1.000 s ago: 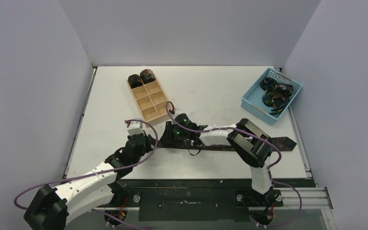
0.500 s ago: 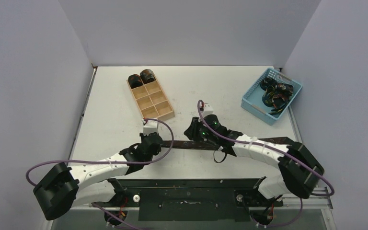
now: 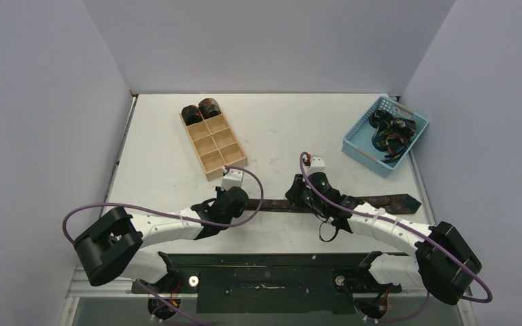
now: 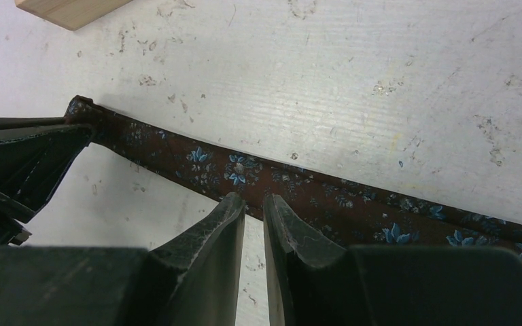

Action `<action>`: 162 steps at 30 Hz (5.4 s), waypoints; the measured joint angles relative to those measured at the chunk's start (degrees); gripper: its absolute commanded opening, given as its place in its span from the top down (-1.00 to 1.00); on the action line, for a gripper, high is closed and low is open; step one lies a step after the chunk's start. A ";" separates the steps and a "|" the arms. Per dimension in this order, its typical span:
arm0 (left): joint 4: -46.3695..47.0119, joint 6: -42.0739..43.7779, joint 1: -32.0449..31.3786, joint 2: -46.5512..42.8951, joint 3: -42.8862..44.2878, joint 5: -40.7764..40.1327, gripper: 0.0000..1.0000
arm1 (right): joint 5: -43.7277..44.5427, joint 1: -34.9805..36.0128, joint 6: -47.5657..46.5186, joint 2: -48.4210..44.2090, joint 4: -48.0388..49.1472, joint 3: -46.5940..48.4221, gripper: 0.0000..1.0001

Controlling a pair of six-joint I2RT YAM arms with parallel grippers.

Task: Roll the ties
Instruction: Roll the tie at the center of the board.

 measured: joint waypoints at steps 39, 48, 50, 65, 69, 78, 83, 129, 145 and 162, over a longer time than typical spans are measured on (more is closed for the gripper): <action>0.87 -0.44 -5.25 4.44 2.67 8.35 0.39 | 0.24 -0.04 0.24 0.04 -0.02 -0.42 0.62; 1.29 -1.16 -5.42 4.94 2.93 10.51 0.21 | 0.22 -0.04 0.26 0.04 -0.02 -0.42 0.61; 1.31 -1.62 -5.44 4.92 3.04 10.91 0.18 | 0.15 -0.04 0.28 0.07 -0.02 -0.42 0.60; 0.66 -3.63 -5.44 -3.32 3.04 11.06 0.10 | -2.56 -0.04 0.96 0.44 0.22 -0.42 0.37; -1.18 -4.17 -5.44 -7.76 2.91 10.54 0.10 | -5.62 -0.02 1.36 0.63 1.62 -0.39 0.30; -4.79 -11.02 0.66 -27.76 -4.85 7.48 0.10 | -12.66 3.63 4.26 9.22 6.67 5.25 0.56; -1.49 -16.48 13.81 -34.29 -13.46 16.65 0.04 | -14.19 8.13 5.70 17.70 9.60 11.96 0.66; 26.75 -30.62 28.11 -1.77 -16.39 53.35 -0.08 | -15.87 7.45 9.29 32.37 21.88 10.14 0.81; 30.49 -29.57 29.09 4.94 -16.48 54.64 0.45 | -17.27 6.69 9.14 32.79 22.36 10.03 0.85; 28.68 -28.30 29.07 3.21 -16.50 54.62 1.00 | -17.38 6.69 8.87 32.79 22.27 10.08 0.74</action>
